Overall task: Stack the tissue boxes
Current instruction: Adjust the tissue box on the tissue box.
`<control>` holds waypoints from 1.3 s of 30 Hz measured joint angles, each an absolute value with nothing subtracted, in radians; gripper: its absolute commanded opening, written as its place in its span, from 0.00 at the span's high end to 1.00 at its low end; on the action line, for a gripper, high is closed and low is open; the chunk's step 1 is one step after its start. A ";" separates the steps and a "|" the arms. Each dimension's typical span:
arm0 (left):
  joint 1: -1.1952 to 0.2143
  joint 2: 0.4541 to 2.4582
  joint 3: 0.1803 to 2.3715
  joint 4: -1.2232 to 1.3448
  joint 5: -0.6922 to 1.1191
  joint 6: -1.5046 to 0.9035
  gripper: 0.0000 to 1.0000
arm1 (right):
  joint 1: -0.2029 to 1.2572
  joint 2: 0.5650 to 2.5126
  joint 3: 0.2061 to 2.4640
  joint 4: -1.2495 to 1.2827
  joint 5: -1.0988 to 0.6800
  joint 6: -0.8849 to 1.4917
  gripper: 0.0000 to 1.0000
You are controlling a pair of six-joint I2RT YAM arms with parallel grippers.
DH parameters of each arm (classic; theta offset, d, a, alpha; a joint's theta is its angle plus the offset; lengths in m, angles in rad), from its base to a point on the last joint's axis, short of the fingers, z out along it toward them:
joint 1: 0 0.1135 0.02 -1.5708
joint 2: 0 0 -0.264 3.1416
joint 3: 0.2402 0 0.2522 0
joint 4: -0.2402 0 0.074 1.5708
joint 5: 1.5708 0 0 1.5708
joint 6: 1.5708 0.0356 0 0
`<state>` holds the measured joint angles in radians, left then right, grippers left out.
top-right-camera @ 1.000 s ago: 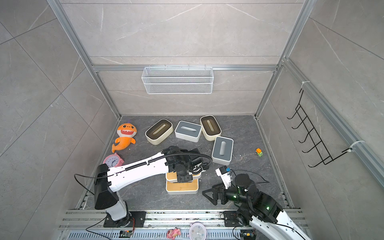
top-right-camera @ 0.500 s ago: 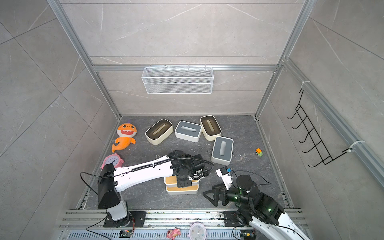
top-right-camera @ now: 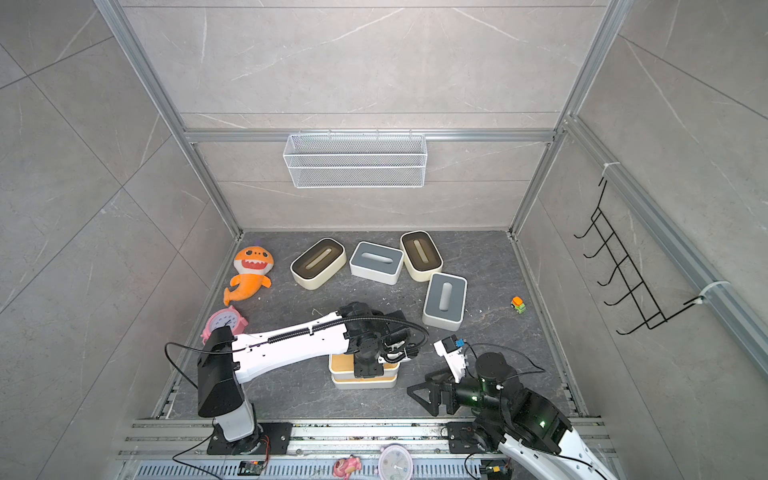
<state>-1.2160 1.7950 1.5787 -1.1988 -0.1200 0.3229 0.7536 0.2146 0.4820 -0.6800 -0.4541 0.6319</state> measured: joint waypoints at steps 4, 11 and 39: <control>-1.216 1.808 1.575 -1.195 -0.120 0.323 0.57 | 0.754 0.211 0.482 -0.682 -0.454 0.632 0.00; -1.217 1.808 1.552 -1.172 -0.113 0.322 0.58 | 0.754 0.211 0.482 -0.682 -0.454 0.632 0.00; -1.224 1.788 1.509 -1.140 -0.103 0.308 0.58 | 0.754 0.211 0.482 -0.682 -0.454 0.632 0.00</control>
